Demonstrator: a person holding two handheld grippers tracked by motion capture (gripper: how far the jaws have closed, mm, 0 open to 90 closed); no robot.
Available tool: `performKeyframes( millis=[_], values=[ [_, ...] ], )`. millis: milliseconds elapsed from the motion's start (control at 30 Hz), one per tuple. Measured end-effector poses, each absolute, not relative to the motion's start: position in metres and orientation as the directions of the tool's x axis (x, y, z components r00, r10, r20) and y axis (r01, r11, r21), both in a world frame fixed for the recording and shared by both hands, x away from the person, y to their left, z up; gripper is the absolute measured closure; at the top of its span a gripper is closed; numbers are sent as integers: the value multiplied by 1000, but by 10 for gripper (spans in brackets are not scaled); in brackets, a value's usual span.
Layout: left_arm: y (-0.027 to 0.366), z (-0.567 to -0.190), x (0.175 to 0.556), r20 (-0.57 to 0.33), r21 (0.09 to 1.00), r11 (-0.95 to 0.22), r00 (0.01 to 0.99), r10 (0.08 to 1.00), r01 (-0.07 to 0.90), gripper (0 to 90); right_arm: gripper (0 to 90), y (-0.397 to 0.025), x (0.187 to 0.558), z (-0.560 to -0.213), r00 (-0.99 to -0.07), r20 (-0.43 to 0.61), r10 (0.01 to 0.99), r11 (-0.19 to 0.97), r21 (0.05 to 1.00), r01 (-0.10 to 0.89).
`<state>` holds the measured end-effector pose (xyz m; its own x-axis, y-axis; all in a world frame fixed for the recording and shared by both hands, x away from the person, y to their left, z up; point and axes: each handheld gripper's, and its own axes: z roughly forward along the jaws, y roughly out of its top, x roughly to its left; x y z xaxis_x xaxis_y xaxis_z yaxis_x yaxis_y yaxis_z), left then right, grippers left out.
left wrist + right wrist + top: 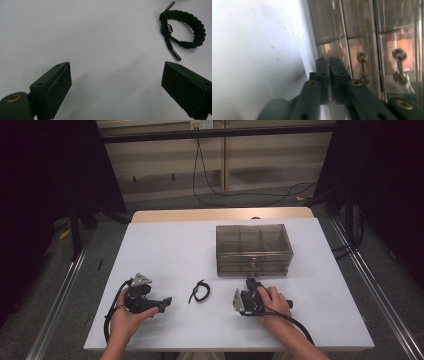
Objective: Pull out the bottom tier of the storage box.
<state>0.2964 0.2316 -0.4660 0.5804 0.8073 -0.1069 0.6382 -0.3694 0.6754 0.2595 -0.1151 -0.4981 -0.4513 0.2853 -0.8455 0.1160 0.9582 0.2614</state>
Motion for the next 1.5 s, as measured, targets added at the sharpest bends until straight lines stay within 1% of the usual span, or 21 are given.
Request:
performKeyframes(
  millis=[100,167,300,367,533,600,633,733,767,800,833,867,933,967,1067,1100,1333,1400,1433,1500],
  values=[
    [228,-466,296,-106,677,-374,587,803,634,91,758,-122,260,-495,-450,-833,323,946,298,127],
    [227,-465,295,-108,679,-371,586,803,634,91,715,-128,261,-494,-455,-808,374,927,342,154],
    [222,-464,295,-95,679,-384,594,799,625,91,659,-136,260,-493,-447,-780,438,899,397,188],
    [219,-465,294,-109,683,-372,591,799,628,91,633,-140,260,-492,-444,-778,445,895,402,194],
    [215,-465,295,-97,678,-394,607,789,620,91,615,-150,260,-489,-429,-759,489,872,440,215],
    [214,-465,295,-91,679,-395,605,791,619,91,613,-152,261,-488,-435,-763,477,878,428,213],
    [213,-465,295,-84,671,-412,615,784,617,91,603,-155,261,-487,-425,-759,493,870,442,221],
    [210,-465,295,-89,674,-407,615,784,617,91,585,-160,262,-484,-420,-762,493,870,438,227],
    [210,-465,295,-89,674,-407,615,784,617,91,582,-161,262,-484,-413,-752,514,858,455,239],
    [209,-465,294,-98,679,-393,607,789,620,91,582,-161,262,-484,-413,-752,514,858,455,239],
    [209,-465,295,-82,672,-416,620,780,613,91,579,-162,262,-483,-404,-731,550,835,490,251],
    [208,-465,295,-81,674,-414,619,781,612,91,576,-162,261,-484,-396,-716,575,818,507,270],
    [207,-464,295,-74,673,-419,620,781,609,91,572,-164,262,-483,-398,-726,561,828,500,254],
    [206,-464,295,-79,678,-410,615,784,610,91,568,-164,262,-483,-386,-713,585,811,517,274],
    [206,-463,295,-72,675,-422,623,779,606,91,566,-165,262,-483,-382,-704,599,801,530,279],
    [205,-464,295,-80,680,-409,616,784,609,91,558,-167,262,-482,-379,-695,611,792,538,289],
    [202,-461,296,-73,681,-418,624,778,601,91,546,-170,262,-482,-369,-678,635,772,559,302],
    [200,-462,295,-80,690,-403,617,783,601,91,540,-171,262,-483,-367,-675,640,768,561,307],
    [201,-461,296,-65,681,-425,627,777,597,91,539,-172,262,-483,-367,-671,644,765,564,311],
    [200,-461,296,-65,682,-423,625,778,597,91,533,-174,262,-484,-370,-669,645,765,565,311]
  ],
)
